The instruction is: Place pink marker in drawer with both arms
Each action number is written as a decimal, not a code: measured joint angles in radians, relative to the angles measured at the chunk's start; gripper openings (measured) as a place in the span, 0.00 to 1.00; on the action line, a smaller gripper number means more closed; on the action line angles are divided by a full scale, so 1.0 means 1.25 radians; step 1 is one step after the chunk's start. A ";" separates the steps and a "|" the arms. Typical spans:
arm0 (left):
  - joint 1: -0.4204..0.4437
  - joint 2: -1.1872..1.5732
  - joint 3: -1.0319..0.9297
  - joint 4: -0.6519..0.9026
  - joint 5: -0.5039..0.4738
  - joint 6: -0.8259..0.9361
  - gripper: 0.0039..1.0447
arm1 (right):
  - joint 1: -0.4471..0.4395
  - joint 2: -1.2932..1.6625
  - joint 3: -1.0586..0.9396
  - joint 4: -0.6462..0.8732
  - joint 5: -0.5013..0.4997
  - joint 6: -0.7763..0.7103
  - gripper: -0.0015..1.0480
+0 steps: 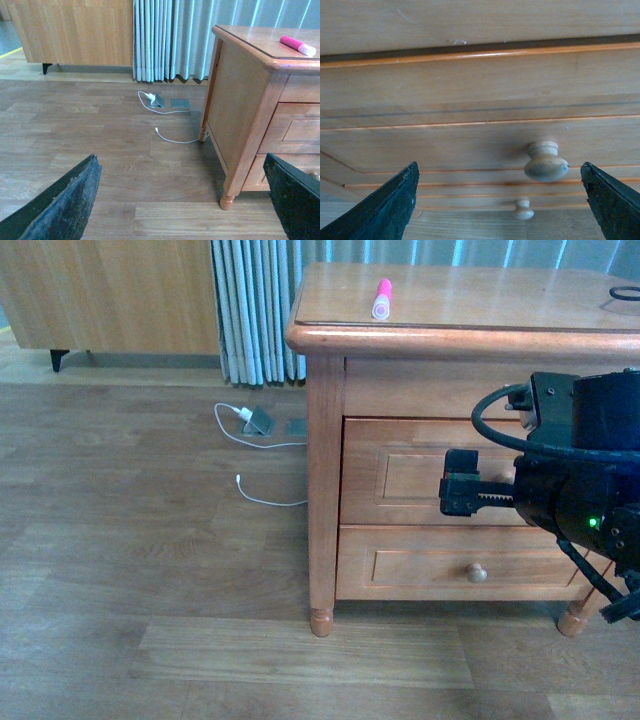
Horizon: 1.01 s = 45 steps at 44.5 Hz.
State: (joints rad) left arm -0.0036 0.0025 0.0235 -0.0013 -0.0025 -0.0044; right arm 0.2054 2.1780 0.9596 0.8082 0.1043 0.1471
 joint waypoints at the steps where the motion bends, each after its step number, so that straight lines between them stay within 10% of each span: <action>1: 0.000 0.000 0.000 0.000 0.000 0.000 0.94 | -0.001 0.006 0.006 0.003 -0.002 0.003 0.92; 36: 0.000 0.000 0.000 0.000 0.000 0.000 0.94 | -0.033 0.083 0.073 0.020 -0.026 -0.013 0.91; 45: 0.000 0.000 0.000 0.000 0.000 0.000 0.94 | -0.034 0.085 0.072 0.028 -0.012 -0.027 0.59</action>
State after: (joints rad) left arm -0.0036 0.0025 0.0235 -0.0013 -0.0025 -0.0044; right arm 0.1631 2.2837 1.0500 0.8429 0.0895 0.1139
